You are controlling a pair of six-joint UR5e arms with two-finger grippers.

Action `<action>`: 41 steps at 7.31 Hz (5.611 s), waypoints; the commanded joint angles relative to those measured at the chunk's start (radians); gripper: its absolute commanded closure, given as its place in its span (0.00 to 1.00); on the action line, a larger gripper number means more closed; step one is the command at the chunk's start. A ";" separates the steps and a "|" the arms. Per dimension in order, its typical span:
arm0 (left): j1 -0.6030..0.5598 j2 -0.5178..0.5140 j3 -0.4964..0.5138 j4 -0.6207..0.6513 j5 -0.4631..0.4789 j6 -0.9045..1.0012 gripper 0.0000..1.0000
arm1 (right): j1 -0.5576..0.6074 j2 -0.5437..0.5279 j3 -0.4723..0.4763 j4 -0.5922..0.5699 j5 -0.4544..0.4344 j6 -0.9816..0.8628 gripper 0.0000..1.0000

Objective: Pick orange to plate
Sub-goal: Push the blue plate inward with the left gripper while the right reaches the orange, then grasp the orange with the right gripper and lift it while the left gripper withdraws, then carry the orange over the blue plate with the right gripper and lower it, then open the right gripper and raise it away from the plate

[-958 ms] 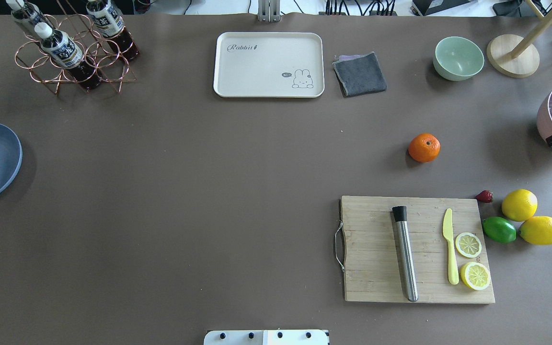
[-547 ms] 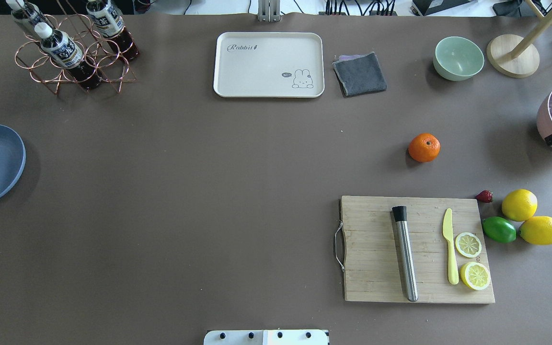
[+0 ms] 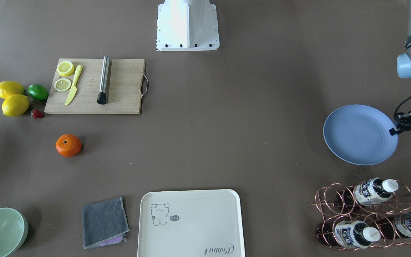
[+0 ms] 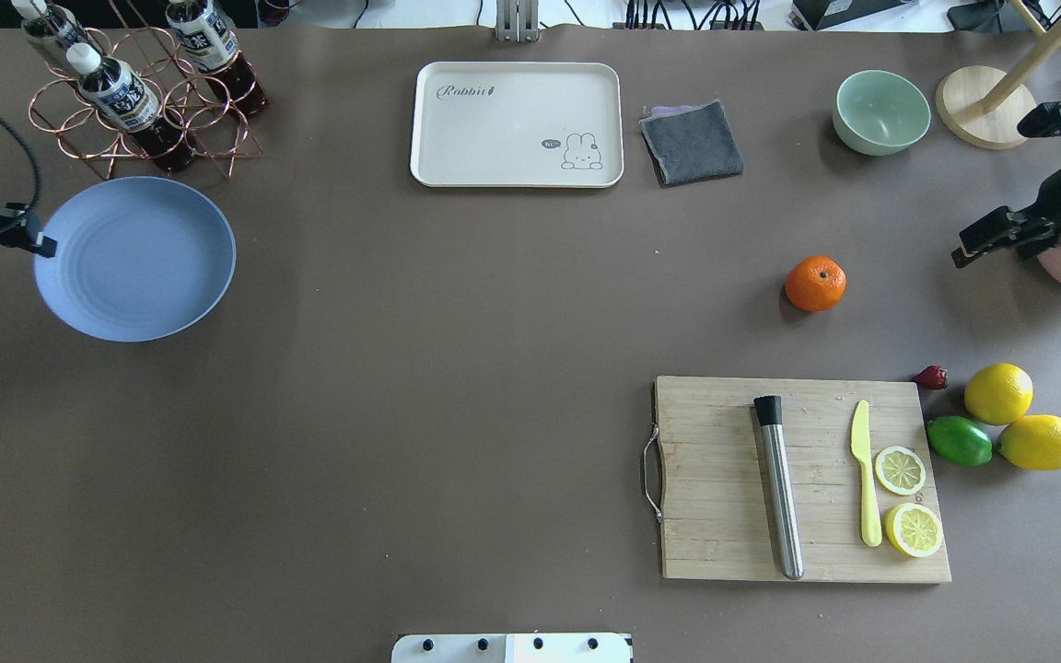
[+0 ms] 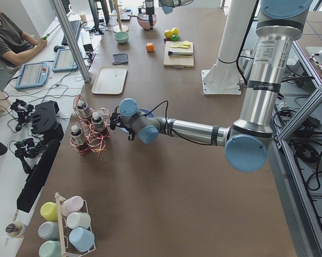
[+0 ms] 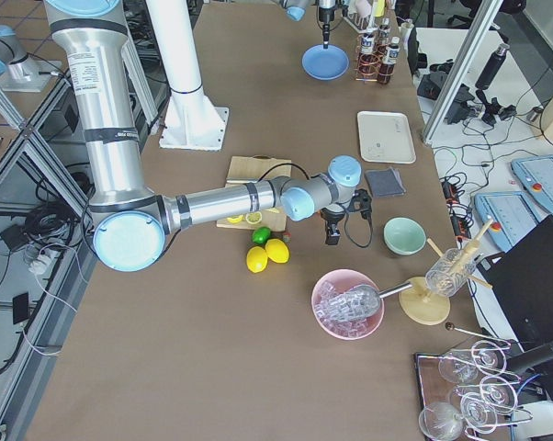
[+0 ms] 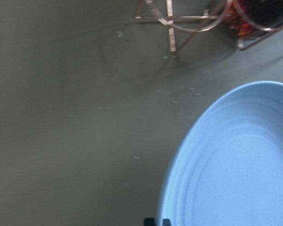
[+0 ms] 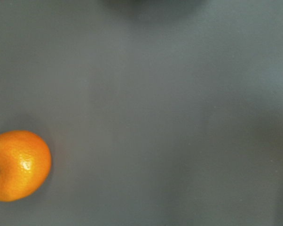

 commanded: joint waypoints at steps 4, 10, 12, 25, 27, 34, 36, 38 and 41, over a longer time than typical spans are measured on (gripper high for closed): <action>0.394 -0.241 -0.038 0.001 0.259 -0.392 1.00 | -0.184 0.116 0.003 0.043 -0.133 0.203 0.00; 0.517 -0.310 -0.037 0.038 0.373 -0.450 1.00 | -0.258 0.142 -0.066 0.041 -0.208 0.217 0.02; 0.529 -0.317 -0.038 0.038 0.373 -0.450 1.00 | -0.262 0.154 -0.083 0.041 -0.208 0.217 0.07; 0.276 -0.007 -0.142 0.026 0.245 -0.076 0.02 | -0.679 0.561 -0.078 -0.032 -0.483 0.858 1.00; 0.278 -0.013 -0.148 0.027 0.244 -0.084 0.02 | -0.684 0.555 -0.084 -0.031 -0.483 0.854 1.00; 0.058 0.071 -0.139 0.040 0.065 0.084 0.02 | -0.457 0.283 0.188 -0.031 -0.298 0.749 0.00; -0.084 0.157 -0.105 0.040 -0.006 0.262 0.02 | -0.252 0.095 0.213 -0.023 -0.151 0.428 0.00; -0.153 0.232 -0.045 0.040 -0.012 0.486 0.02 | -0.068 -0.076 0.187 -0.029 -0.080 0.069 0.00; -0.320 0.260 0.063 0.062 -0.061 0.759 0.02 | 0.161 -0.180 0.004 -0.021 -0.028 -0.402 0.00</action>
